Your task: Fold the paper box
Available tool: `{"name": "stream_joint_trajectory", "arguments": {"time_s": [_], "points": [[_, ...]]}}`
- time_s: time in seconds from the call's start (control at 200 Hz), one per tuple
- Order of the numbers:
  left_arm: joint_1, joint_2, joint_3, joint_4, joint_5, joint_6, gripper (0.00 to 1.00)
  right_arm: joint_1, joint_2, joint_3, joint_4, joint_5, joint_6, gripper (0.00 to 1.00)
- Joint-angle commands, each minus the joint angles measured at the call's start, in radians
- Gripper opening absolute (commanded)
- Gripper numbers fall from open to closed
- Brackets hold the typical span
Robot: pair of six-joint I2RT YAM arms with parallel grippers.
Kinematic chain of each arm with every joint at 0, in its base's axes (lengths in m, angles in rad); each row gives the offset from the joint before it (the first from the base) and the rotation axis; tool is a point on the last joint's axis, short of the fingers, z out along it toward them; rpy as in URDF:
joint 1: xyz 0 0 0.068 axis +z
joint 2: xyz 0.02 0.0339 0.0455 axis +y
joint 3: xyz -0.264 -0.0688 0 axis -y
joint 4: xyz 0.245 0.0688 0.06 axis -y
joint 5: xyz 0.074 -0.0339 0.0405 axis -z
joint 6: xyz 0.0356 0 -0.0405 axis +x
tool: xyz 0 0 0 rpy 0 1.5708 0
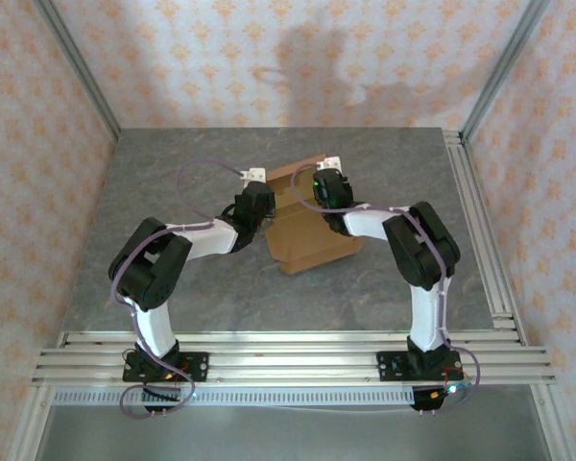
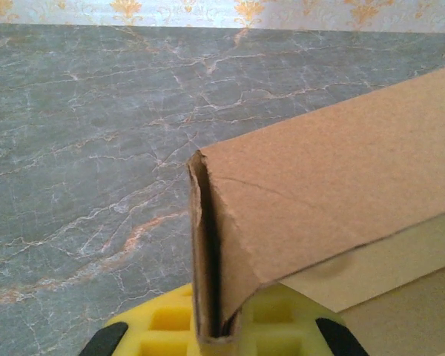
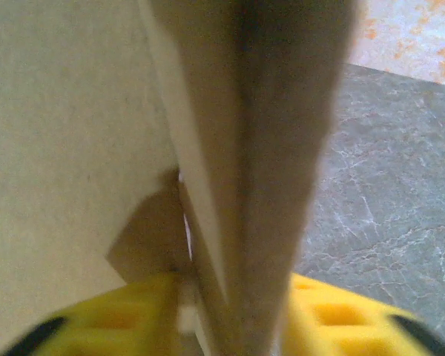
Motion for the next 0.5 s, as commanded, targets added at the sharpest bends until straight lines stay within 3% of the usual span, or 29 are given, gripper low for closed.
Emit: {"name": "stream_joint_trajectory", "arguments": {"time_s": [0.0, 0.075, 0.23, 0.496], "points": [[-0.01, 0.038, -0.044, -0.188, 0.037, 0.012, 0.0, -0.019, -0.118, -0.091, 0.066, -0.159, -0.091, 0.58], [-0.011, 0.034, -0.046, -0.191, 0.034, 0.014, 0.0, -0.054, -0.202, -0.164, 0.063, -0.278, -0.095, 0.71], [-0.01, 0.036, -0.037, -0.2, 0.039, 0.003, 0.0, -0.135, -0.361, -0.289, 0.078, -0.474, -0.02, 0.78], [0.001, 0.011, -0.015, -0.214, 0.09, -0.061, 0.0, -0.209, -0.522, -0.379, 0.082, -0.466, 0.132, 0.78]]}}
